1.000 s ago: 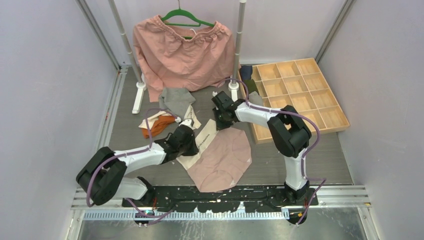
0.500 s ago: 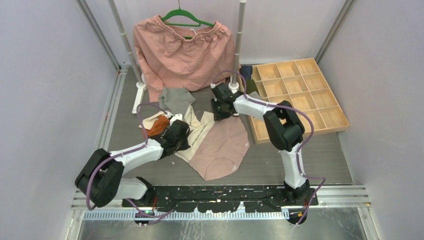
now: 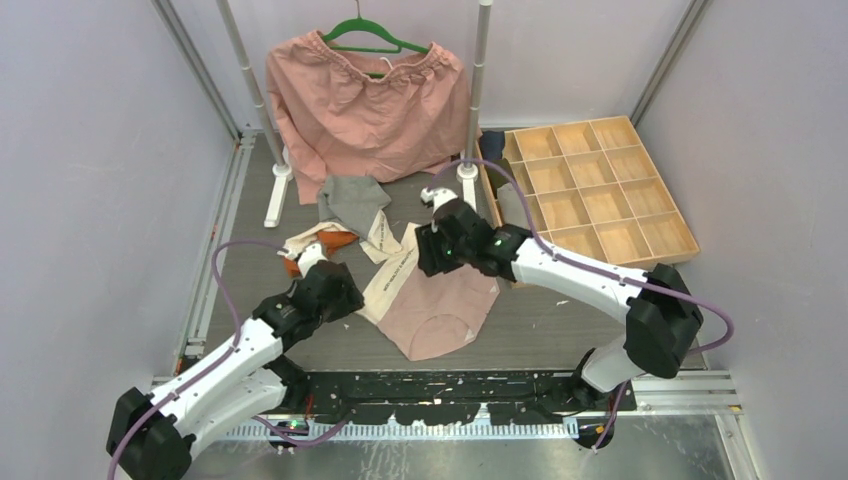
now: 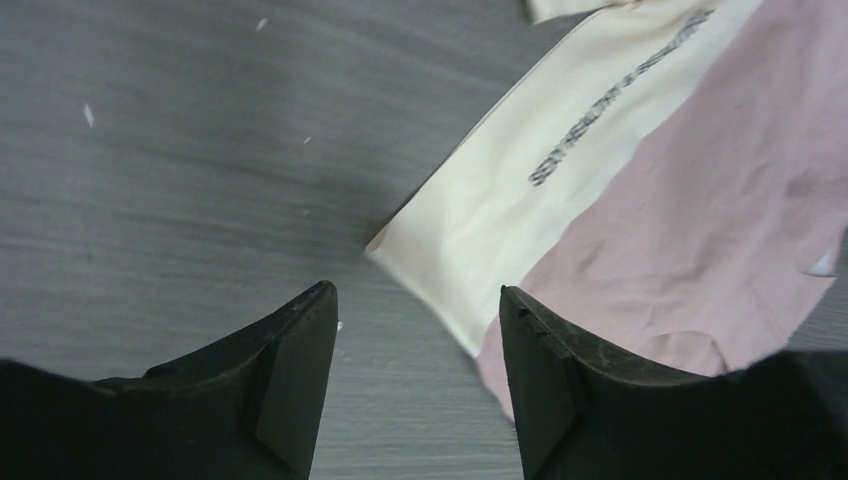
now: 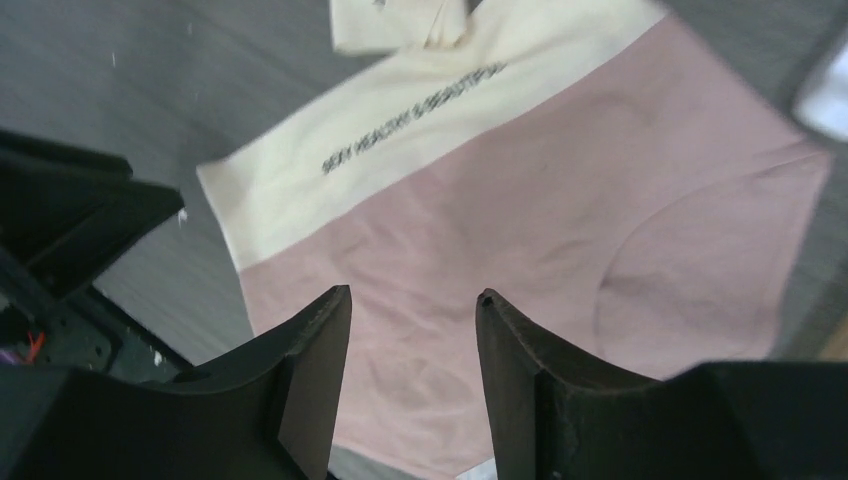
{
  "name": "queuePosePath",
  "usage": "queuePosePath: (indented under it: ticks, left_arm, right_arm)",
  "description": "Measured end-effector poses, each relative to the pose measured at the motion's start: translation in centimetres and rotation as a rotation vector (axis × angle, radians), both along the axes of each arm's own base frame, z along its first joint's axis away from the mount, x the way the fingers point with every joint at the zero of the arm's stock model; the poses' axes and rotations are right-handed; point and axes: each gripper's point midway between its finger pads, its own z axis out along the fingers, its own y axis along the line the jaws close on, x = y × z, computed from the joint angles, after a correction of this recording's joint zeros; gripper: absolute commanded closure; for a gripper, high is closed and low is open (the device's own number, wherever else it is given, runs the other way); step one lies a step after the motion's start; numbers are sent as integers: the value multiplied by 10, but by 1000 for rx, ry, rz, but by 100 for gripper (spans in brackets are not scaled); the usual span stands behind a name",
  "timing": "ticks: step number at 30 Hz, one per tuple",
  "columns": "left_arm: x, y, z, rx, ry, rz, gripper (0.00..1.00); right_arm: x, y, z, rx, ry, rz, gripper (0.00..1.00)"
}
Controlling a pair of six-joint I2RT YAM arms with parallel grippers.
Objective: Roll the underwear
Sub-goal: Fold the underwear at the center of the board.
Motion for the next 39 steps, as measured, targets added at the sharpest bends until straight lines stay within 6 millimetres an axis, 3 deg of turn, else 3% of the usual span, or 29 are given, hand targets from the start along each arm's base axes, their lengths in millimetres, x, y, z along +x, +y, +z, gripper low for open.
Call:
queuePosePath:
  ticks: [3, 6, 12, 16, 24, 33, 36, 39]
  left_arm:
    - [-15, 7, -18, -14, 51, 35, 37]
    - [-26, 10, -36, -26, 101, 62, 36]
    - [-27, 6, -48, -47, 148, 96, 37]
    - [-22, 1, -51, -69, 148, 114, 44]
    - [-7, -8, -54, -97, 119, 136, 55]
    - [2, -10, -59, -92, 108, 155, 89]
    - [1, -9, -60, -89, 111, 160, 99]
    - [-2, -6, -60, -86, 111, 163, 99]
  right_arm:
    - [-30, 11, -19, -31, 31, 51, 44]
    - [-49, 6, -42, -77, 70, 58, 44]
    - [-59, -1, -57, -107, 93, 31, 44]
    - [-63, -8, -66, -126, 104, 11, 44]
    - [-71, -22, -51, -93, 60, -14, 44]
    - [-85, -34, -38, -48, 7, -10, 42]
    - [-91, -29, -40, -52, 1, 18, 37]
    - [-102, -14, -44, -51, -13, 71, 35]
